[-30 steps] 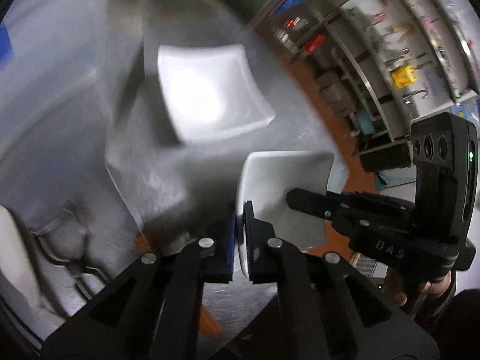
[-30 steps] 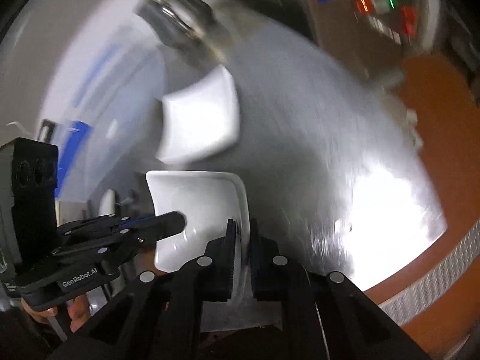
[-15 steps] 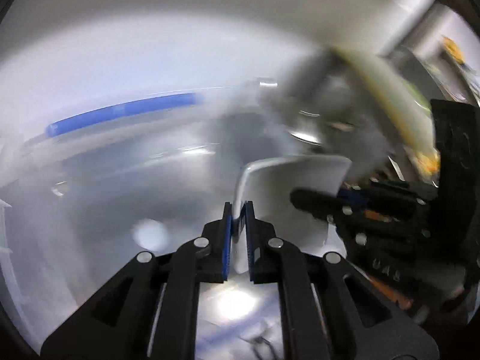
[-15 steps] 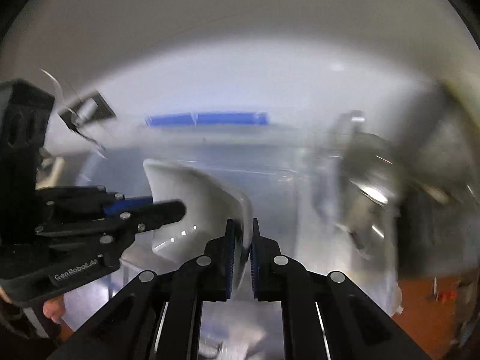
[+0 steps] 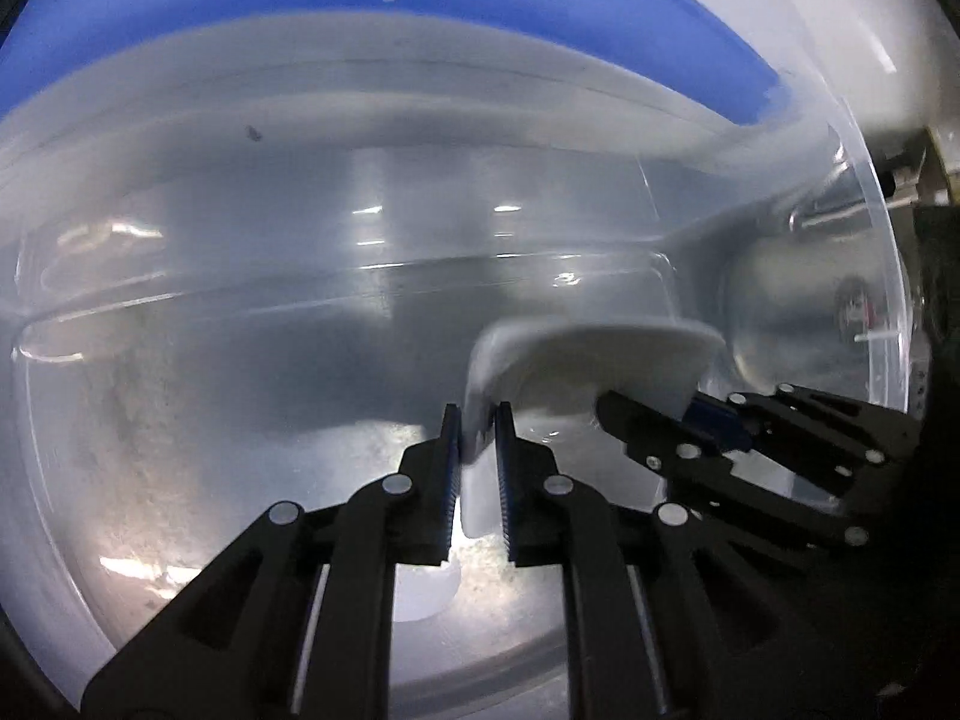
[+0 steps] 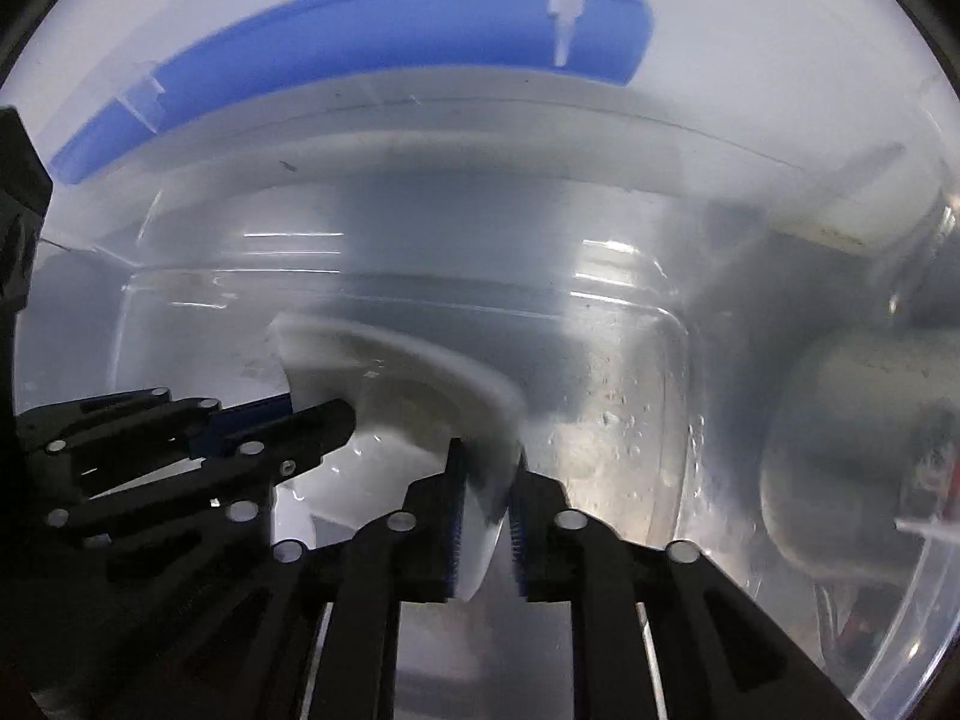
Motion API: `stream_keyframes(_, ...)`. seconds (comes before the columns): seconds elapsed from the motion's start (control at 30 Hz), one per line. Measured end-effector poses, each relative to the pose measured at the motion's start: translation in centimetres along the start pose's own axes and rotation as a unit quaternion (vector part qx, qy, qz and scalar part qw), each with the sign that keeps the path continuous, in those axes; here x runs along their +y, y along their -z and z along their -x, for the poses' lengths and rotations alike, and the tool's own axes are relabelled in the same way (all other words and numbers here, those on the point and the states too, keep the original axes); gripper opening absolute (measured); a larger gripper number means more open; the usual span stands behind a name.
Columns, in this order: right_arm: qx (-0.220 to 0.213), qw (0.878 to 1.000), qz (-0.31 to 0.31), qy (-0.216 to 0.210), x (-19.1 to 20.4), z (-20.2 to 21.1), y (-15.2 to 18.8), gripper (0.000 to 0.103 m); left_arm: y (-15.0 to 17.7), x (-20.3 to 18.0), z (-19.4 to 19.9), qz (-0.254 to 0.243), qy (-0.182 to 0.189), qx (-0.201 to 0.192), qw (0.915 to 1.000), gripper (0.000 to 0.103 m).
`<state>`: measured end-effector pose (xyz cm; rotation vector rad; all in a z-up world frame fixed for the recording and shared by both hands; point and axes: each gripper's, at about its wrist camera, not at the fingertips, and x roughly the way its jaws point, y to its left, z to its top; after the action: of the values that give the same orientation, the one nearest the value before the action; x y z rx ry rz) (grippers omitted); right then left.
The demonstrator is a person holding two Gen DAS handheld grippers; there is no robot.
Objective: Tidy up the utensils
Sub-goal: 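Lower the white dish into the clear box and open the right gripper, then grasp the second white square dish by its rim with the right gripper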
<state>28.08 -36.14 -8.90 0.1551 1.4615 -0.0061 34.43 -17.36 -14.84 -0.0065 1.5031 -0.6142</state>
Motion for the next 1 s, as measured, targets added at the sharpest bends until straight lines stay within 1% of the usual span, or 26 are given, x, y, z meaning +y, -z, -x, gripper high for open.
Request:
stream_keyframes(0.03,0.001,1.0,0.006,0.009,0.0,0.0,0.0,0.022,0.0,0.2,0.3,0.004,-0.003,-0.003,1.0,0.011)
stream_keyframes(0.1,-0.017,0.999,0.019,0.032,0.6,1.4,-0.5,0.028,0.1,0.3,1.6,0.008,-0.003,-0.022,0.9997,0.028)
stream_keyframes(0.13,-0.042,0.998,0.035,0.04,0.8,3.3,0.4,0.029,0.6,0.1,3.6,0.008,-0.008,-0.052,0.9986,0.029)
stream_keyframes(0.17,-0.073,0.995,0.05,0.035,0.7,5.9,1.8,0.034,1.2,-0.3,5.1,0.004,-0.006,-0.075,0.9971,0.029)
stream_keyframes(0.2,-0.109,0.992,0.062,0.021,0.3,8.8,3.6,0.036,2.3,-1.1,7.8,-0.01,0.007,-0.115,0.9933,0.03)
stream_keyframes(0.23,-0.137,0.988,0.065,0.005,0.0,11.1,5.5,0.037,3.9,-2.1,10.5,-0.027,0.025,-0.152,0.9877,0.032)
stream_keyframes(0.27,-0.171,0.983,0.063,-0.014,-0.8,13.9,8.0,0.038,5.7,-3.1,12.8,-0.045,0.042,-0.181,0.9816,0.037)
stream_keyframes(0.3,-0.195,0.979,0.059,-0.029,-1.5,15.8,9.9,0.04,8.6,-4.8,15.8,-0.076,0.065,-0.217,0.9711,0.041)
stream_keyframes(0.33,-0.232,0.97,0.046,-0.047,-3.0,18.4,13.4,0.043,10.9,-6.3,17.6,-0.103,0.079,-0.239,0.9623,0.043)
stream_keyframes(0.37,-0.256,0.965,0.032,-0.054,-4.3,20.0,16.4,0.049,13.9,-8.0,19.3,-0.138,0.094,-0.26,0.9509,0.047)
stream_keyframes(0.4,-0.267,0.962,0.021,-0.055,-5.2,20.7,18.4,0.051,16.8,-9.8,20.2,-0.173,0.106,-0.272,0.9406,0.047)
stream_keyframes(0.43,-0.277,0.959,0.002,-0.055,-7.0,21.1,21.5,0.051,19.1,-11.1,20.5,-0.199,0.115,-0.277,0.9329,0.047)
stream_keyframes(0.47,-0.278,0.959,-0.017,-0.054,-8.2,20.7,23.8,0.051,21.2,-12.5,20.3,-0.224,0.122,-0.278,0.926,0.047)
stream_keyframes(0.5,-0.27,0.961,-0.038,-0.05,-9.6,19.9,25.6,0.051,23.7,-14.2,19.4,-0.252,0.13,-0.27,0.92,0.047)
stream_keyframes(0.53,-0.249,0.965,-0.07,-0.041,-11.0,18.1,27.8,0.051,25.9,-15.8,18.0,-0.274,0.138,-0.255,0.9172,0.047)
stream_keyframes(0.57,-0.222,0.969,-0.102,-0.038,-12.6,15.8,29.6,0.051,27.3,-16.9,16.4,-0.286,0.143,-0.234,0.918,0.047)
stream_keyframes(0.6,-0.191,0.971,-0.135,-0.039,-14.2,13.2,31.0,0.051,28.5,-17.9,14.1,-0.296,0.15,-0.202,0.9216,0.047)
stream_keyframes(0.63,-0.174,0.972,-0.156,-0.041,-14.7,11.5,31.7,0.051,29.0,-18.6,11.1,-0.299,0.159,-0.153,0.9284,0.047)
stream_keyframes(0.7,-0.145,0.969,-0.192,-0.053,-16.5,8.2,33.3,0.051,29.1,-19.3,5.5,-0.282,0.146,-0.086,0.9444,0.047)
stream_keyframes(0.73,-0.135,0.967,-0.207,-0.061,-17.0,6.8,34.0,0.051,28.9,-19.4,3.3,-0.272,0.138,-0.067,0.9501,0.047)
stream_keyframes(0.77,-0.128,0.966,-0.214,-0.072,-17.1,5.9,34.2,0.051,28.4,-19.0,1.2,-0.25,0.127,-0.048,0.9587,0.047)
stream_keyframes(0.8,-0.126,0.963,-0.22,-0.09,-17.4,5.0,34.4,0.051,27.8,-18.6,-0.3,-0.235,0.121,-0.039,0.9636,0.047)
stream_keyframes(0.83,-0.127,0.962,-0.223,-0.094,-17.4,4.5,34.6,0.051,26.9,-18.1,-1.9,-0.212,0.116,-0.029,0.9698,0.047)
stream_keyframes(0.87,-0.127,0.961,-0.227,-0.094,-17.3,4.3,35.0,0.051,26.2,-18.0,-2.8,-0.196,0.114,-0.025,0.9736,0.047)
stream_keyframes(0.93,-0.132,0.958,-0.231,-0.106,-17.9,3.7,35.2,0.05,24.8,-17.7,-4.3,-0.176,0.124,-0.025,0.9762,0.047)
stream_keyframes(1.0,-0.134,0.956,-0.232,-0.117,-17.8,3.4,34.8,0.05,24.9,-17.9,-5.2,-0.174,0.111,-0.039,0.9776,0.047)
